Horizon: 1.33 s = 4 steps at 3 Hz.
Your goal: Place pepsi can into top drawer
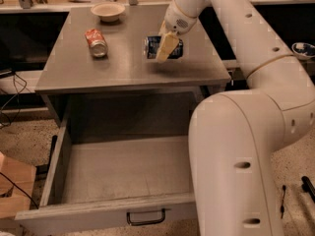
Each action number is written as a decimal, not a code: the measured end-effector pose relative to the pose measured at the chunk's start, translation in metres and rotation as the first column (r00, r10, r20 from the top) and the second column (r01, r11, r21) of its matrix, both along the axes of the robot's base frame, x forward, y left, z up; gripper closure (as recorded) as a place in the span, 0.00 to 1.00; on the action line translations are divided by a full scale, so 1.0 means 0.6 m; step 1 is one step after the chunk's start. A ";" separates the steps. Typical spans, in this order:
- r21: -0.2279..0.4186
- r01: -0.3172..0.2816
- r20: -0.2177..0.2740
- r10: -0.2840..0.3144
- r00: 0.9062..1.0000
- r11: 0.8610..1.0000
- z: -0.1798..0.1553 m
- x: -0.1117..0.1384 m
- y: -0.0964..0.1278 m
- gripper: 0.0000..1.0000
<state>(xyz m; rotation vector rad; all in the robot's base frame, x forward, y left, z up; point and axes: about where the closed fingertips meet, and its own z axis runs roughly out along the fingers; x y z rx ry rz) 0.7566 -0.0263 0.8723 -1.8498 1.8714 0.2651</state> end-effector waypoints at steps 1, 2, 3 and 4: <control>0.026 -0.008 0.014 0.007 1.000 1.000 0.046 -0.059 -0.004 1.00; 0.060 0.008 0.042 -0.010 0.999 0.998 0.096 -0.132 -0.001 1.00; 0.077 0.006 -0.030 -0.003 1.000 0.997 0.075 -0.221 0.014 1.00; 0.042 -0.017 -0.094 0.021 0.995 0.999 0.019 -0.247 0.022 1.00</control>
Offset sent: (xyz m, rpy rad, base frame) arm -0.1877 0.0157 -0.0106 -0.0017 0.1151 0.0185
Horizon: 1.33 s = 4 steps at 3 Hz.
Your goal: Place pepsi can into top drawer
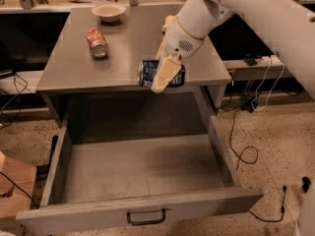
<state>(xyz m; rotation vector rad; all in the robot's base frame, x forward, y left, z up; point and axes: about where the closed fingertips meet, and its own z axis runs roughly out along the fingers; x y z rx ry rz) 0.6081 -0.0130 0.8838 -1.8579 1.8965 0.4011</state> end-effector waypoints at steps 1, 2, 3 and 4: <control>-0.032 -0.023 -0.001 0.023 1.000 0.999 -0.004 -0.007 0.005 1.00; -0.053 -0.012 -0.047 0.010 0.999 0.999 -0.039 -0.041 0.006 1.00; -0.032 0.014 -0.182 -0.020 0.983 0.999 -0.131 -0.110 0.025 1.00; -0.015 0.019 -0.259 -0.022 0.966 1.000 -0.188 -0.148 0.047 1.00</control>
Offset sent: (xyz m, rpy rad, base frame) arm -0.0583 0.0007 -0.0638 -0.0968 0.1368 -0.0068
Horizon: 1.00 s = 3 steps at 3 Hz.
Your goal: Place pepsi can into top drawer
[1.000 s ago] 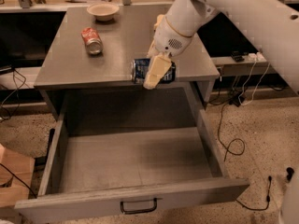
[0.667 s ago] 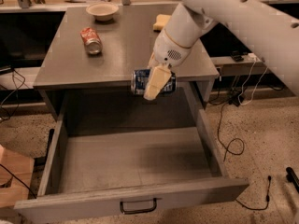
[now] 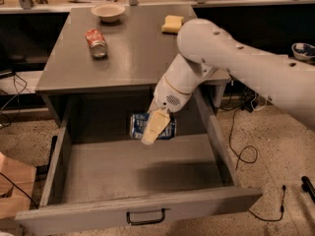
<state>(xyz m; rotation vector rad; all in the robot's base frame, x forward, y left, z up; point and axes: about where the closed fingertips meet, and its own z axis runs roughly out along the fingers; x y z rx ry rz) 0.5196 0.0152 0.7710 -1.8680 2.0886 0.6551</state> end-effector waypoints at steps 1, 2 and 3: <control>-0.006 0.025 -0.044 -0.025 0.999 1.000 -0.070 -0.024 0.030 1.00; -0.040 0.058 -0.068 -0.060 0.996 0.998 -0.144 -0.023 0.055 1.00; -0.060 0.078 -0.094 -0.083 0.992 0.995 -0.208 -0.018 0.076 0.86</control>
Offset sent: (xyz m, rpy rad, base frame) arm -0.0058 0.0518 -0.1500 -0.1064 0.0940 -0.1116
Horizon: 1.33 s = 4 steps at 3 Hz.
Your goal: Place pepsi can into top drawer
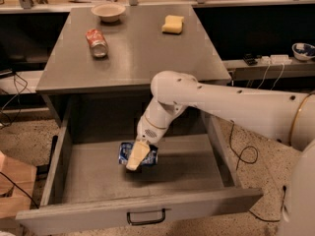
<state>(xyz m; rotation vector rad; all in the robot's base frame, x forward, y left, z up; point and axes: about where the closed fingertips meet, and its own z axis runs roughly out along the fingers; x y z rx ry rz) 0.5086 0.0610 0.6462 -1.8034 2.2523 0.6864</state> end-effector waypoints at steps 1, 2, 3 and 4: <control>-0.010 0.021 -0.039 -0.022 0.999 1.000 -0.054 -0.007 0.015 0.66; -0.010 0.023 -0.040 -0.023 0.999 1.000 -0.055 -0.007 0.016 0.43; -0.010 0.023 -0.040 -0.023 0.999 1.000 -0.056 -0.007 0.016 0.12; -0.010 0.023 -0.040 -0.023 0.999 1.000 -0.056 -0.007 0.016 0.00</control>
Offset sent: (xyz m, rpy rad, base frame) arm -0.0038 0.0083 -0.0292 -0.0090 0.0350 -0.0194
